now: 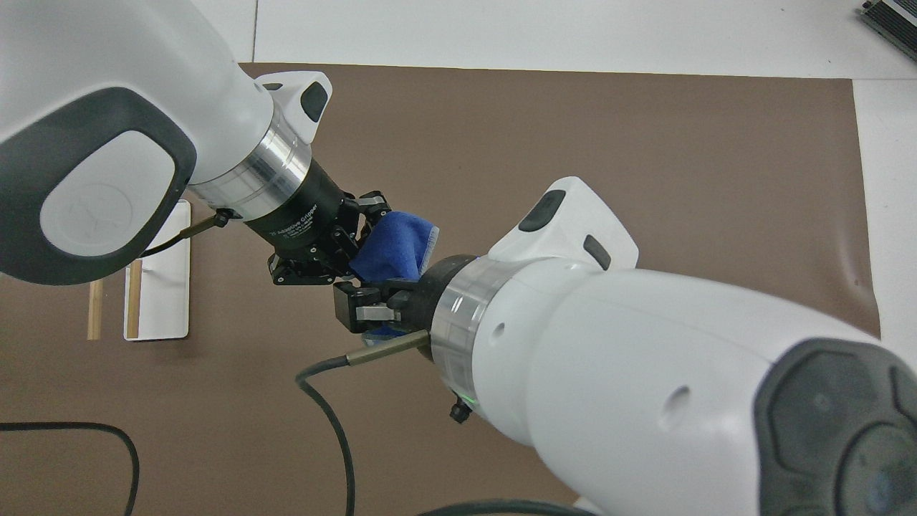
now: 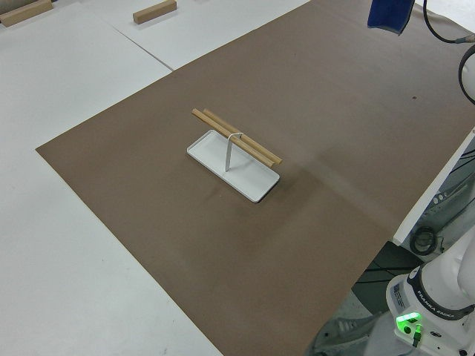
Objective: Right arm passes towel to left arm to hang
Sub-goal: 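Close the left gripper on the towel held by the right gripper, then open the right gripper and withdraw it while the left gripper pulls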
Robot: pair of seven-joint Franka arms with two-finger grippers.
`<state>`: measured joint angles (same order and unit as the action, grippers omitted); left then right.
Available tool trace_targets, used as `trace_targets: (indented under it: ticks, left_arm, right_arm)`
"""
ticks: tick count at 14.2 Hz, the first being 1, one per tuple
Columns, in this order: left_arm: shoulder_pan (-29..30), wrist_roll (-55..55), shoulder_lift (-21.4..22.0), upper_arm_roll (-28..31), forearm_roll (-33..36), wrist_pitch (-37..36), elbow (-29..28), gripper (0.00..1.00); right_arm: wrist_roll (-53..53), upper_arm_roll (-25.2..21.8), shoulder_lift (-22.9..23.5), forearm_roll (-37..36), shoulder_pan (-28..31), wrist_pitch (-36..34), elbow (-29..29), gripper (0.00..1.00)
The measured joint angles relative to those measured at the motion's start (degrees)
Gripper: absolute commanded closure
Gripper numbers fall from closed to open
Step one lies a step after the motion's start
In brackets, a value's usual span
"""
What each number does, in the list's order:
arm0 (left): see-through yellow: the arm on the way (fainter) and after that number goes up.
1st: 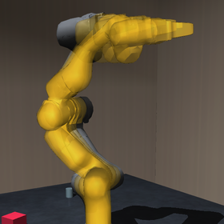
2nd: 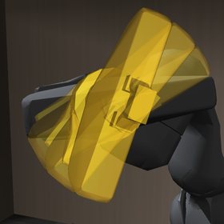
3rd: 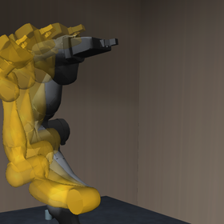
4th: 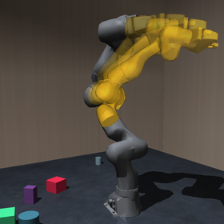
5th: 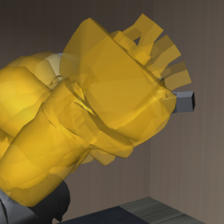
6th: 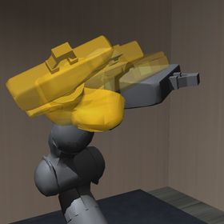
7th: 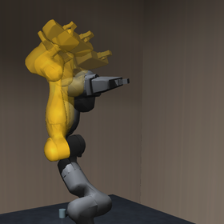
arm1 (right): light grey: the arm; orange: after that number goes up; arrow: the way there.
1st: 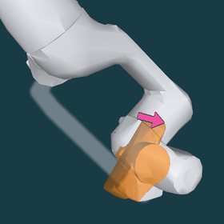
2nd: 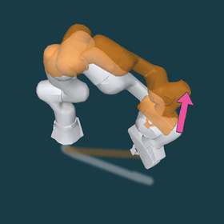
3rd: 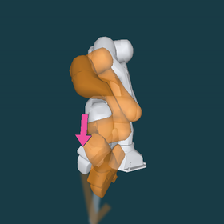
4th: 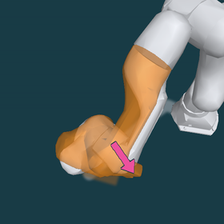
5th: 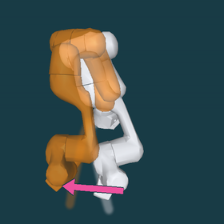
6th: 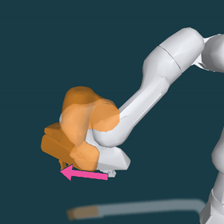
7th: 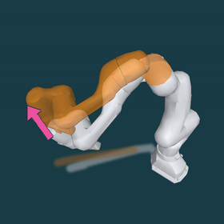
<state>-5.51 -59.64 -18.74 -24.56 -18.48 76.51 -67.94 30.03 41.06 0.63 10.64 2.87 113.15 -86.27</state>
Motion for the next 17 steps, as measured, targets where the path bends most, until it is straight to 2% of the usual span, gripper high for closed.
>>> trace_targets:
  ticks: [1, 2, 3, 4, 14, 17]
  left_arm:
    - [0.01, 0.0, 0.01, 0.02, 0.58, 0.0, 0.05, 1.0]
    - [0.02, 0.0, 0.04, 0.02, 1.46, 0.0, 0.09, 1.0]
    - [0.03, 0.0, 0.08, 0.02, 2.49, 0.02, 0.1, 1.0]
    - [0.03, 0.03, 0.13, 0.03, 3.72, 0.05, 0.1, 1.0]
    - [0.1, 1.94, 0.56, -0.02, 14.15, 0.1, 0.13, 1.0]
    - [0.08, 2.71, 0.61, -0.1, 18.98, 0.1, 0.13, 1.0]
  right_arm:
    - [0.0, 0.0, 0.07, 0.0, -0.03, 0.0, 0.0, 0.75]
    - [0.0, 0.0, 0.16, 0.0, -0.08, 0.0, 0.0, 0.29]
    - [0.0, 0.0, 0.21, 0.0, -0.09, 0.0, 0.0, 0.07]
    - [0.0, -0.01, 0.2, 0.0, -0.08, 0.04, 0.04, 0.0]
    - [-0.03, -0.31, 0.22, 0.0, 0.55, 0.24, 0.21, 0.0]
    - [-0.18, -0.9, 0.47, -0.09, 2.94, 0.49, 0.19, 0.0]
